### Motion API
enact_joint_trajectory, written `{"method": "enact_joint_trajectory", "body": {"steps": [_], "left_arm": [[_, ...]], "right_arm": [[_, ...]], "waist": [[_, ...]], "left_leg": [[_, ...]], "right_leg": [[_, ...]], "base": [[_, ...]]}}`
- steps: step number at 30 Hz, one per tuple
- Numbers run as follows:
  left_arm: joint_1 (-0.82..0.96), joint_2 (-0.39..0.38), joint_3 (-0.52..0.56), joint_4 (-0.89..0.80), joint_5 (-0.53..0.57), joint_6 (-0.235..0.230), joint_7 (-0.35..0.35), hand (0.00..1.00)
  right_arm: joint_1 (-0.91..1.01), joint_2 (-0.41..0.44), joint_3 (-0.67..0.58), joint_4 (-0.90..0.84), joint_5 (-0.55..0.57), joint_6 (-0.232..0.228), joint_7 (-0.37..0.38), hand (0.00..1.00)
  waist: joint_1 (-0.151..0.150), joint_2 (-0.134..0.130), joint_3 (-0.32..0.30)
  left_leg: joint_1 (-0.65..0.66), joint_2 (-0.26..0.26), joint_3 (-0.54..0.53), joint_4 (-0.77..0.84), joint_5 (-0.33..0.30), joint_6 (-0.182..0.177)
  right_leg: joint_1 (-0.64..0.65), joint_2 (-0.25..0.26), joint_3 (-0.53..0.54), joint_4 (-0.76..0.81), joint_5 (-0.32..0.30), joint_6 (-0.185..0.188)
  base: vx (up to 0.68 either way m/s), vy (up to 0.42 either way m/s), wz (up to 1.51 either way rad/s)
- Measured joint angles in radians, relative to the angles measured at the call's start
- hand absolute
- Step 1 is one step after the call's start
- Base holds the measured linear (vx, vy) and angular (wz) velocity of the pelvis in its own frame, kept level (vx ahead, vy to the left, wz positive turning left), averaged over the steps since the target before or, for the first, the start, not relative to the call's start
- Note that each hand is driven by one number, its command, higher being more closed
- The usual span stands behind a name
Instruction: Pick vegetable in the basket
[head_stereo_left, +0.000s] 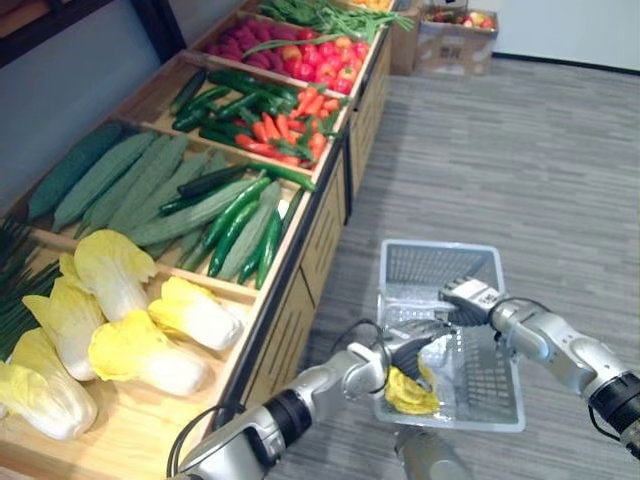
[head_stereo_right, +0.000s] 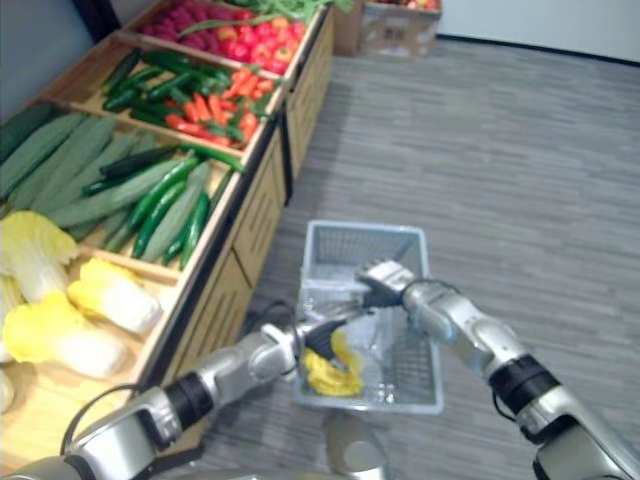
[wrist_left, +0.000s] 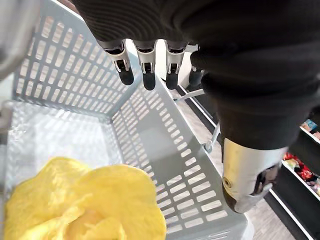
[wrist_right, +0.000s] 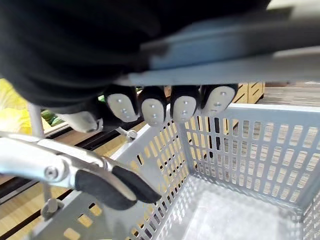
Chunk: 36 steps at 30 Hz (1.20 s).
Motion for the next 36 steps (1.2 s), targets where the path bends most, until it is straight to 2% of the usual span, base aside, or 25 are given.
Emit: {"method": "enact_joint_trajectory", "body": {"steps": [3,5,8,12,14,17,18,20,21,23,24,25,26,27,29,31,32,35,36], "left_arm": [[0.000,0.050,-0.003,-0.132,-0.025,-0.010,-0.037,0.00],[0.000,0.105,-0.007,-0.243,-0.070,-0.022,-0.067,0.00],[0.001,0.238,-0.024,-0.467,-0.220,-0.036,-0.150,0.00],[0.002,0.433,-0.044,-0.729,-0.534,-0.036,-0.242,0.00],[0.015,0.519,-0.039,-0.829,-0.675,-0.039,-0.268,0.00],[0.100,0.606,0.022,-0.949,-0.805,-0.039,-0.284,0.00],[0.109,0.611,0.031,-0.956,-0.810,-0.039,-0.284,0.00],[0.158,0.637,0.086,-0.993,-0.842,-0.040,-0.277,0.00],[0.165,0.637,0.096,-0.998,-0.842,-0.041,-0.274,0.00],[0.232,0.631,0.172,-1.019,-0.839,-0.042,-0.245,0.00],[0.243,0.630,0.182,-1.022,-0.838,-0.042,-0.240,0.00],[0.291,0.625,0.236,-1.038,-0.833,-0.042,-0.220,0.00],[0.330,0.617,0.282,-1.050,-0.819,-0.042,-0.200,0.00],[0.348,0.607,0.307,-1.053,-0.812,-0.042,-0.190,0.00],[0.402,0.558,0.385,-1.053,-0.774,-0.042,-0.160,0.00],[0.488,0.473,0.515,-1.053,-0.720,-0.042,-0.123,0.00],[0.513,0.454,0.552,-1.053,-0.702,-0.042,-0.109,0.00],[0.642,0.301,0.767,-1.026,-0.589,-0.040,-0.036,0.00],[0.658,0.269,0.799,-1.015,-0.564,-0.039,-0.023,0.00]], "right_arm": [[0.044,-0.008,-0.051,0.000,0.000,0.000,0.001,1.00],[0.074,-0.018,-0.085,0.000,0.000,-0.001,0.002,1.00],[0.120,-0.037,-0.144,0.001,0.000,0.000,0.010,1.00],[0.180,-0.046,-0.209,0.015,0.001,0.013,0.032,1.00],[0.217,-0.046,-0.245,0.051,0.001,0.021,0.032,1.00],[0.277,-0.039,-0.326,0.115,0.001,0.047,0.031,1.00],[0.282,-0.037,-0.333,0.121,0.001,0.050,0.031,1.00],[0.329,-0.006,-0.393,0.162,0.001,0.064,0.029,1.00],[0.339,0.002,-0.409,0.170,0.001,0.065,0.029,1.00],[0.404,0.073,-0.538,0.211,0.003,0.084,0.020,1.00],[0.412,0.082,-0.553,0.215,0.003,0.086,0.016,1.00],[0.442,0.121,-0.612,0.234,0.006,0.098,-0.002,1.00],[0.476,0.154,-0.663,0.238,0.030,0.113,-0.017,1.00],[0.491,0.169,-0.686,0.238,0.038,0.118,-0.021,1.00],[0.518,0.210,-0.737,0.276,0.071,0.122,-0.045,1.00],[0.542,0.279,-0.795,0.344,0.094,0.125,-0.064,1.00],[0.546,0.296,-0.806,0.361,0.102,0.125,-0.067,1.00],[0.559,0.377,-0.878,0.484,0.111,0.131,-0.091,1.00],[0.559,0.384,-0.894,0.507,0.112,0.132,-0.092,1.00]], "waist": [[0.005,0.012,0.007],[0.018,0.019,0.008],[0.032,0.033,0.005],[0.053,0.036,0.003],[0.058,0.049,-0.009],[0.079,0.080,-0.032],[0.079,0.082,-0.034],[0.104,0.084,-0.050],[0.108,0.084,-0.054],[0.122,0.080,-0.062],[0.124,0.076,-0.064],[0.127,0.080,-0.083],[0.133,0.065,-0.088],[0.135,0.066,-0.092],[0.152,0.053,-0.104],[0.155,0.036,-0.119],[0.155,0.030,-0.124],[0.173,0.000,-0.147],[0.178,-0.004,-0.152]], "left_leg": [[-0.012,0.021,-0.018,0.026,-0.010,0.006],[-0.014,0.029,-0.019,0.034,-0.012,0.006],[-0.019,0.031,-0.033,0.034,-0.011,0.006],[-0.030,0.031,-0.055,0.036,-0.011,0.007],[-0.045,0.031,-0.084,0.036,-0.010,0.008],[-0.069,0.031,-0.126,0.036,-0.007,0.013],[-0.073,0.031,-0.131,0.036,-0.007,0.014],[-0.092,0.030,-0.161,0.036,-0.002,0.022],[-0.098,0.030,-0.170,0.036,-0.001,0.024],[-0.129,0.022,-0.245,0.029,0.007,0.035],[-0.136,0.021,-0.255,0.028,0.008,0.035],[-0.160,0.017,-0.296,0.028,0.015,0.044],[-0.188,0.012,-0.340,0.027,0.021,0.054],[-0.197,0.007,-0.359,0.025,0.025,0.058],[-0.222,-0.015,-0.416,0.011,0.039,0.073],[-0.245,-0.049,-0.498,-0.019,0.063,0.086],[-0.254,-0.059,-0.521,-0.027,0.069,0.088],[-0.295,-0.096,-0.608,-0.066,0.093,0.094],[-0.300,-0.106,-0.624,-0.077,0.099,0.093]], "right_leg": [[0.001,-0.003,-0.021,0.002,0.000,0.000],[0.002,-0.001,-0.027,0.006,0.000,-0.001],[0.002,-0.004,-0.044,0.023,-0.003,-0.004],[0.002,-0.015,-0.066,0.035,-0.007,-0.009],[0.002,-0.025,-0.091,0.040,-0.010,-0.013],[0.002,-0.047,-0.129,0.040,-0.014,-0.013],[0.002,-0.049,-0.134,0.040,-0.015,-0.013],[0.003,-0.061,-0.159,0.040,-0.015,-0.014],[0.003,-0.065,-0.166,0.039,-0.015,-0.014],[0.019,-0.097,-0.231,0.041,-0.025,-0.018],[0.019,-0.101,-0.238,0.041,-0.026,-0.018],[0.021,-0.117,-0.274,0.042,-0.029,-0.021],[0.023,-0.136,-0.312,0.043,-0.034,-0.020],[0.025,-0.145,-0.329,0.045,-0.036,-0.020],[0.031,-0.174,-0.373,0.049,-0.042,-0.021],[0.059,-0.214,-0.448,0.046,-0.051,-0.024],[0.063,-0.224,-0.465,0.045,-0.055,-0.023],[0.091,-0.263,-0.558,0.009,-0.067,-0.038],[0.095,-0.269,-0.572,0.002,-0.067,-0.038]], "base": [[0.02,0.014,0.17],[0.00,0.014,0.09],[-0.01,0.016,0.17],[-0.01,0.019,0.18],[-0.02,0.024,0.33],[-0.01,0.037,0.34],[0.00,0.033,0.44],[-0.01,0.025,0.34],[-0.02,0.023,0.48],[-0.03,0.017,0.75],[-0.03,0.013,0.85],[-0.03,0.010,0.89],[-0.02,0.009,0.99],[-0.03,0.018,0.95],[-0.03,0.024,0.80],[-0.03,0.020,1.00],[-0.03,0.014,0.97],[-0.01,0.002,0.89],[0.03,-0.004,0.72]]}}
